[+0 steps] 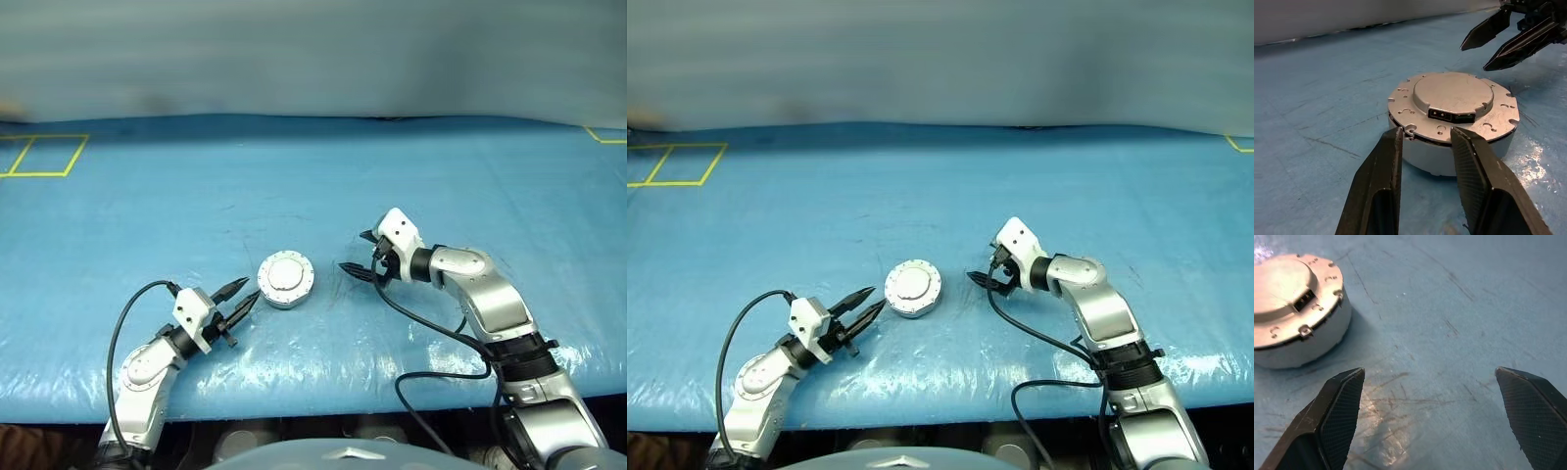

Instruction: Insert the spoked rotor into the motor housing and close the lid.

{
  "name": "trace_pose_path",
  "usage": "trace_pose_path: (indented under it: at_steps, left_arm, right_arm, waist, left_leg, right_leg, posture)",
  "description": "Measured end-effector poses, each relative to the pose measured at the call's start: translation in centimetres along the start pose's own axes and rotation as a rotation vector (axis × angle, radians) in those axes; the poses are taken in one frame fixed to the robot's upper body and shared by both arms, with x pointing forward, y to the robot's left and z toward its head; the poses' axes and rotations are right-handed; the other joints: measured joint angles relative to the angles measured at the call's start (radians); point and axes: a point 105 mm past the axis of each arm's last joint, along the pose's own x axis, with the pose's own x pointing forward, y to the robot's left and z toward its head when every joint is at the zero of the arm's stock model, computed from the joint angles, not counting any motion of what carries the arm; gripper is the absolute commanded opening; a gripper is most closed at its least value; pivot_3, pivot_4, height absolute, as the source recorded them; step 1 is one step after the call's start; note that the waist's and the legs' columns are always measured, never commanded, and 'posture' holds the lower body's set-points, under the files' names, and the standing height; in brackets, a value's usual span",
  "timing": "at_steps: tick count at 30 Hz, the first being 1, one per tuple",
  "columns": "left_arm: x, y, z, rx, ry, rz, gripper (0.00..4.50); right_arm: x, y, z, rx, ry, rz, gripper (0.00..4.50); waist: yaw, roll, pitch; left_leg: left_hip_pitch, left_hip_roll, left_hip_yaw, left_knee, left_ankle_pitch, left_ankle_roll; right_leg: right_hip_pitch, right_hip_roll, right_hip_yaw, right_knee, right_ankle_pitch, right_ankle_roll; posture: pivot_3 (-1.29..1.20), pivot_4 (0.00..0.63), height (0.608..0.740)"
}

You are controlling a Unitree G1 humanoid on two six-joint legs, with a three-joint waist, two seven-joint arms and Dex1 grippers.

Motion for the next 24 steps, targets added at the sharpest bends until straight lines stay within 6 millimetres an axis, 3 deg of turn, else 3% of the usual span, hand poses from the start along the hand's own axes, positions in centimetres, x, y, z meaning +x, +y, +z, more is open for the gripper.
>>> trace_pose_path:
  at_steps: [3, 9, 14, 24]
  left_arm:
    - [-0.6, -0.4, -0.3, -0.013, 0.015, -0.011, 1.60]
    - [-1.1, -0.9, -0.7, -0.028, 0.034, -0.031, 1.60]
    - [-0.7, -1.6, -1.0, -0.030, 0.042, -0.059, 1.60]
    - [0.2, -2.2, -1.4, -0.033, 0.051, -0.074, 1.60]
  right_arm:
    - [0.9, 1.4, 1.3, -0.033, -0.062, 0.088, 4.47]
    - [3.1, 4.7, 1.7, -0.097, -0.096, 0.249, 4.47]
    - [4.4, 4.7, 2.5, -0.159, -0.118, 0.266, 4.47]
    - [5.6, 6.5, 1.9, -0.203, -0.102, 0.342, 4.47]
  waist:
    - [-0.003, 0.000, 0.000]
    - [-0.006, 0.000, 0.000]
    - [-0.006, 0.000, 0.000]
    - [-0.006, 0.000, 0.000]
  left_leg:
    - [0.000, 0.000, 0.000, 0.000, 0.001, 0.003]
    - [0.000, 0.000, 0.000, 0.002, 0.002, 0.003]
    - [0.000, 0.000, 0.000, 0.005, -0.001, 0.000]
    - [0.000, 0.000, 0.000, 0.013, -0.002, 0.000]
  right_leg:
    - [0.000, 0.000, 0.000, 0.000, 0.000, 0.000]
    - [-0.001, 0.000, 0.000, 0.000, 0.000, 0.000]
    - [-0.001, 0.001, 0.000, 0.001, 0.002, 0.000]
    - [0.000, 0.001, 0.000, 0.005, 0.003, 0.001]
  posture:
    - [0.00, 0.150, 0.740]
    - [0.00, 0.150, 0.740]
    - [0.00, 0.150, 0.740]
    - [0.00, 0.150, 0.740]
